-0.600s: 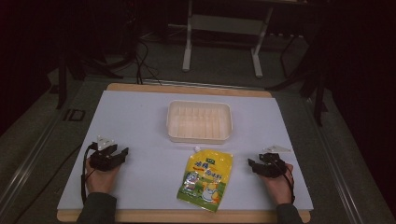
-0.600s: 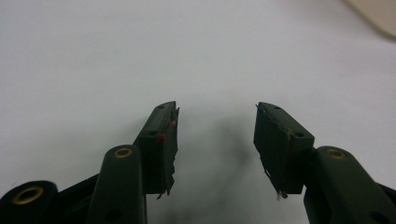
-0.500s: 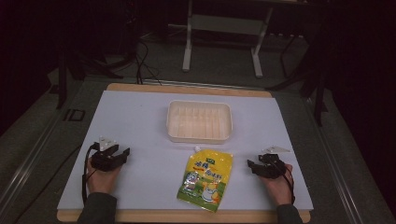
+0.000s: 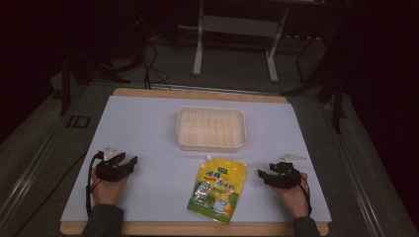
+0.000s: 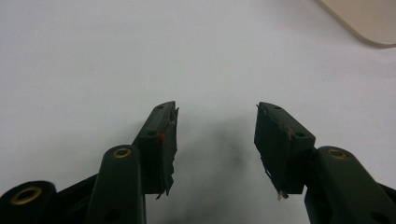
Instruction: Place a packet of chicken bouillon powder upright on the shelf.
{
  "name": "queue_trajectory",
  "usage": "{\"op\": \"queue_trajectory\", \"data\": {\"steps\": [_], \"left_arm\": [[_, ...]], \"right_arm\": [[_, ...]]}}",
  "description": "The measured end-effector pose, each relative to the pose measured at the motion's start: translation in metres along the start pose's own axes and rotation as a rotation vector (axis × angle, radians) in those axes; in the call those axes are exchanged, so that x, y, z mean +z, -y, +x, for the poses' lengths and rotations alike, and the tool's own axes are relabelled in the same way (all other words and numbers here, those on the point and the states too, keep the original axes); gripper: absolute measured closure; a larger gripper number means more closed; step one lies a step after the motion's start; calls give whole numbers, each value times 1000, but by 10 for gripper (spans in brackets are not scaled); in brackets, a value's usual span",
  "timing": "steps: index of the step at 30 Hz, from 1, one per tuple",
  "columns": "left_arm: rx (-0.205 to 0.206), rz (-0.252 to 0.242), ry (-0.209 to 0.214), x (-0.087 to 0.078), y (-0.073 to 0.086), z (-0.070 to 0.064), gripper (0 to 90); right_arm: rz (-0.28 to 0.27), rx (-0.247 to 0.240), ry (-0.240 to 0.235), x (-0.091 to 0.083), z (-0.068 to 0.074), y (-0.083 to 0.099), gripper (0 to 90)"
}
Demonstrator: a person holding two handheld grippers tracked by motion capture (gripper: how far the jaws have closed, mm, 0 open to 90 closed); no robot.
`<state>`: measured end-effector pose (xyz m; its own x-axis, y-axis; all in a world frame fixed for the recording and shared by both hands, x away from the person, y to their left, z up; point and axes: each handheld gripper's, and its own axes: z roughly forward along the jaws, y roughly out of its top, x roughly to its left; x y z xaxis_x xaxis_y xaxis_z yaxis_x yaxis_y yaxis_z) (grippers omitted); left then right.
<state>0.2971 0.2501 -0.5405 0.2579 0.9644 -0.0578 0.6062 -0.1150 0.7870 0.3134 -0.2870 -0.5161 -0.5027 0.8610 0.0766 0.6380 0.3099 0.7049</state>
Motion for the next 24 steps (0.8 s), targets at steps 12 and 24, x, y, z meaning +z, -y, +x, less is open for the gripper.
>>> {"op": "queue_trajectory", "data": {"steps": [12,24], "left_arm": [[30,17,-12,2,0,-3,474],[51,29,-25,3,0,-6,473]], "right_arm": [[-2,-39,-94,0,18,-10,354],[36,-98,-171,14,35,-20,282]]}}
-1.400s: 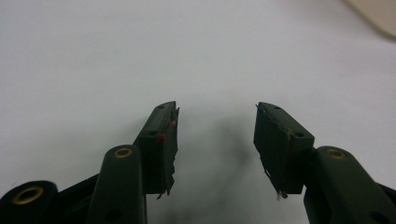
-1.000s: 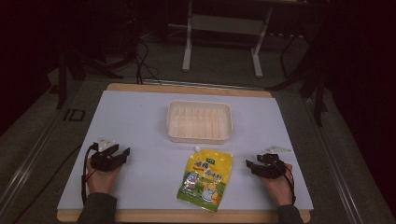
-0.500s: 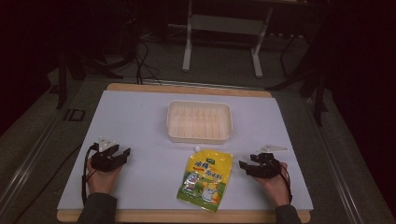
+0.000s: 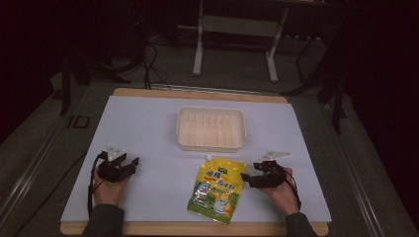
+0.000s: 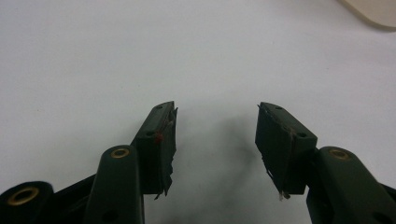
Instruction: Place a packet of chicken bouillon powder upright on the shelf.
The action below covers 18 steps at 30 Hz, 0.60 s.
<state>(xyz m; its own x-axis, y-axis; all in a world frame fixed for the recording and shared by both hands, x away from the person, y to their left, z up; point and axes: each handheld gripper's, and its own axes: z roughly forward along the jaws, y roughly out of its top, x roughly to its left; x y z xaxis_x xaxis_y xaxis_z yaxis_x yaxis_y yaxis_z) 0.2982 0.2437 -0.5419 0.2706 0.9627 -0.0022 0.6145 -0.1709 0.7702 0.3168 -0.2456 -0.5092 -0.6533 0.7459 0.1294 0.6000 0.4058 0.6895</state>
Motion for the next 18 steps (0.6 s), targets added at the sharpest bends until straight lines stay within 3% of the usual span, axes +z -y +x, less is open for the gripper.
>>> {"op": "queue_trajectory", "data": {"steps": [18], "left_arm": [[-3,0,-1,0,0,0,472]], "right_arm": [[32,-1,-56,29,6,-2,260]]}}
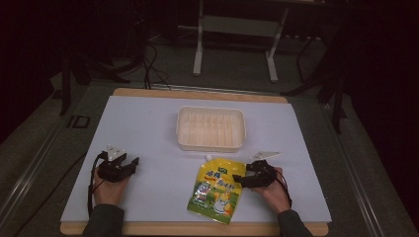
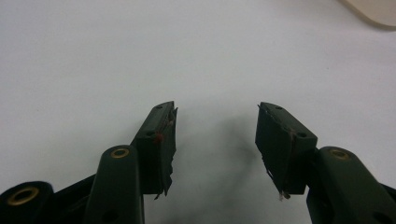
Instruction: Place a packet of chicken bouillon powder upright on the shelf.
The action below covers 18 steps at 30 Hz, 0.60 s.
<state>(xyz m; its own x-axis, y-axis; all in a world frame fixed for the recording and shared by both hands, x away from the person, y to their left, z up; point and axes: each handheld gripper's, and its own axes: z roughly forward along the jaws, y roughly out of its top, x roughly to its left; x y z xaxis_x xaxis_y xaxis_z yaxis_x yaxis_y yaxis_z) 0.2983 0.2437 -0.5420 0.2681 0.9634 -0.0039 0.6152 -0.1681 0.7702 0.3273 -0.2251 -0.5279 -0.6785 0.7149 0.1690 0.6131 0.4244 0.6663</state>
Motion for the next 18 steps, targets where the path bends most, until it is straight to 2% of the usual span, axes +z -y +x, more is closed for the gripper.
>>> {"op": "queue_trajectory", "data": {"steps": [8,15,18], "left_arm": [[4,2,-2,0,0,0,472],[8,2,-5,0,0,-1,469],[8,3,-5,0,0,-1,469]], "right_arm": [[4,-24,-12,5,6,-2,261],[6,-31,-77,9,16,-3,270],[10,-22,-101,9,16,-4,317]]}}
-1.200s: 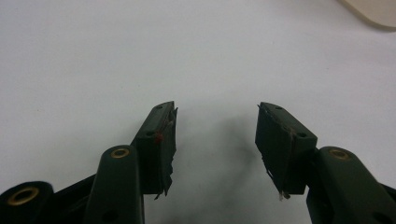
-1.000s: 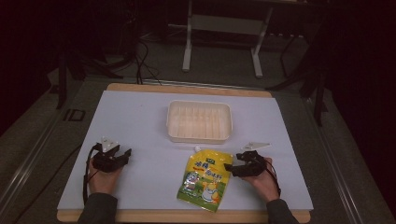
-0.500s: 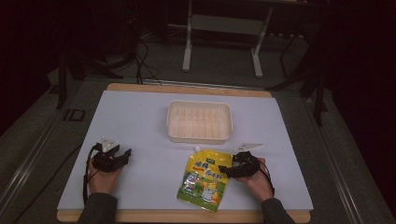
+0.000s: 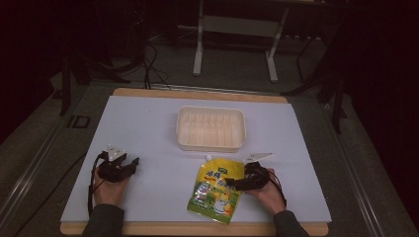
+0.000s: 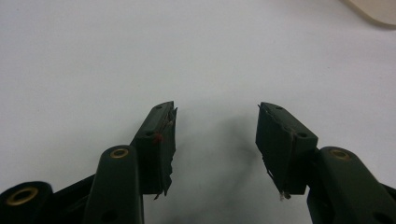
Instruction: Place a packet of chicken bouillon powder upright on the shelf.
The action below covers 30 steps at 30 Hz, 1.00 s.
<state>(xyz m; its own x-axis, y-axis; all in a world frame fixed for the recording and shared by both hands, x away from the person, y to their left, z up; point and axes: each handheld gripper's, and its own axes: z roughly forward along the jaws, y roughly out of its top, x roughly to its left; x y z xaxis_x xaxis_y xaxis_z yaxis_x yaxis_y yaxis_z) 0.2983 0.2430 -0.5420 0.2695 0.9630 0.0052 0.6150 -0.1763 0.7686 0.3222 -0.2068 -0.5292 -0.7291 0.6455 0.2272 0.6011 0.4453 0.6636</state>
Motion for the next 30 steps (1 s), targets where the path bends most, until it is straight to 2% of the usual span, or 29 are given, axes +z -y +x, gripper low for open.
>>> {"op": "queue_trajectory", "data": {"steps": [1,2,3,7,9,10,11,12,13,14,15,16,18,20,27,30], "left_arm": [[0,0,-1,0,0,0,469],[0,0,-1,0,0,0,469],[0,-1,-1,0,0,0,468],[3,-1,-3,0,0,0,468],[4,0,-3,0,0,-1,468],[4,0,-3,0,0,-1,468],[6,-1,-5,0,0,-1,468],[6,-1,-5,0,0,-1,468],[6,0,-5,0,0,-1,468],[6,0,-5,0,0,-1,468],[6,-1,-5,0,0,-1,468],[6,-1,-5,0,0,-1,468],[7,0,-7,0,0,-1,468],[7,0,-6,0,0,-1,468],[6,-1,-6,0,0,-1,468],[7,-1,-5,0,0,-1,468]], "right_arm": [[0,9,-19,0,0,0,331],[0,9,-19,0,0,0,331],[9,19,-47,0,1,-1,346],[19,31,-45,0,1,-2,394],[22,42,-61,0,1,-2,466],[22,42,-61,0,1,-2,466],[31,43,-58,0,1,-3,526],[31,43,-58,0,1,-3,526],[44,43,-61,0,2,-4,597],[44,43,-61,0,2,-4,597],[50,49,-57,0,1,-4,671],[50,49,-57,0,1,-4,671],[55,52,-50,0,0,-5,730],[61,35,-40,-1,1,-5,780],[61,27,-15,-2,2,-7,889],[63,13,-7,-3,4,-8,894]]}}
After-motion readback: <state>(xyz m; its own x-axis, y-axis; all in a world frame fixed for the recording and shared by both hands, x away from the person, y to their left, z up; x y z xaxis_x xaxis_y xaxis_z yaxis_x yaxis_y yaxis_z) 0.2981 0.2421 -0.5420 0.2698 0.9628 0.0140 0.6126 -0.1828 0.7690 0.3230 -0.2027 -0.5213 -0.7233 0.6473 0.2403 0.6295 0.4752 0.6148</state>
